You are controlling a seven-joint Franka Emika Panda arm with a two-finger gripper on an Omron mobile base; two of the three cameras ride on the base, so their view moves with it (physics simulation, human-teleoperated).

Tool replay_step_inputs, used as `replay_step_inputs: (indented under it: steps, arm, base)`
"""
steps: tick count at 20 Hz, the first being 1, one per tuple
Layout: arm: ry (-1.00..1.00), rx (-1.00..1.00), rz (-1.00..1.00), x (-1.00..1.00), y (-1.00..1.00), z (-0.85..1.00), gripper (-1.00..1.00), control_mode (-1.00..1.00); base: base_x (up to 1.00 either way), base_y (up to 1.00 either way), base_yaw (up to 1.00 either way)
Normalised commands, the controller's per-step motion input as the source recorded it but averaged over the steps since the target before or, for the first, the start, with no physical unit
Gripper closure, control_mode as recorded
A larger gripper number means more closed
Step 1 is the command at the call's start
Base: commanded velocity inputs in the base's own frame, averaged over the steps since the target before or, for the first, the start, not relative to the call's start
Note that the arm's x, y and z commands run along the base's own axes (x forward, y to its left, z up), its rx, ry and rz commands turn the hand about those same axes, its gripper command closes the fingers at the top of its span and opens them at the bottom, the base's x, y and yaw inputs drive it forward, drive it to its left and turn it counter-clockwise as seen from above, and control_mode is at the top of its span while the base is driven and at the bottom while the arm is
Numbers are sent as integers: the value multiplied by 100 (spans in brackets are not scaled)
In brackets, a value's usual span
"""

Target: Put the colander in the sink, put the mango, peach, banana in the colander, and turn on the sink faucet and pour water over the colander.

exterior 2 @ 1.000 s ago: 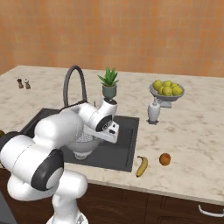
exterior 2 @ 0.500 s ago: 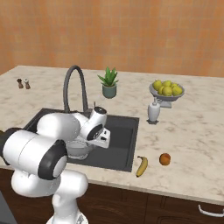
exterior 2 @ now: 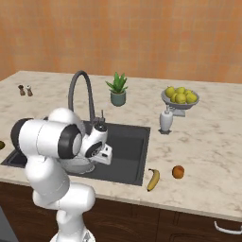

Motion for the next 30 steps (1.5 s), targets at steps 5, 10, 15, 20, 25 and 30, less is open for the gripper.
replay_step_inputs:
  steps: [5, 10, 15, 20, 25, 30]
  arm:
    - [0, 0, 0, 26, 0, -18, 100, -100]
    - [0, -4, 0, 13, 4, -19, 100, -100]
    - [0, -3, 0, 23, 12, -13, 100, -100]
    - [0, -1, 0, 34, 8, -8, 100, -100]
    - [0, 0, 0, 31, 0, -6, 100, -100]
    - [0, 0, 0, 12, 1, -28, 100, -100]
  base:
    - [0, 0, 0]
    - [0, 0, 0]
    - [0, 0, 0]
    - [0, 0, 0]
    - [0, 0, 0]
    - [0, 0, 0]
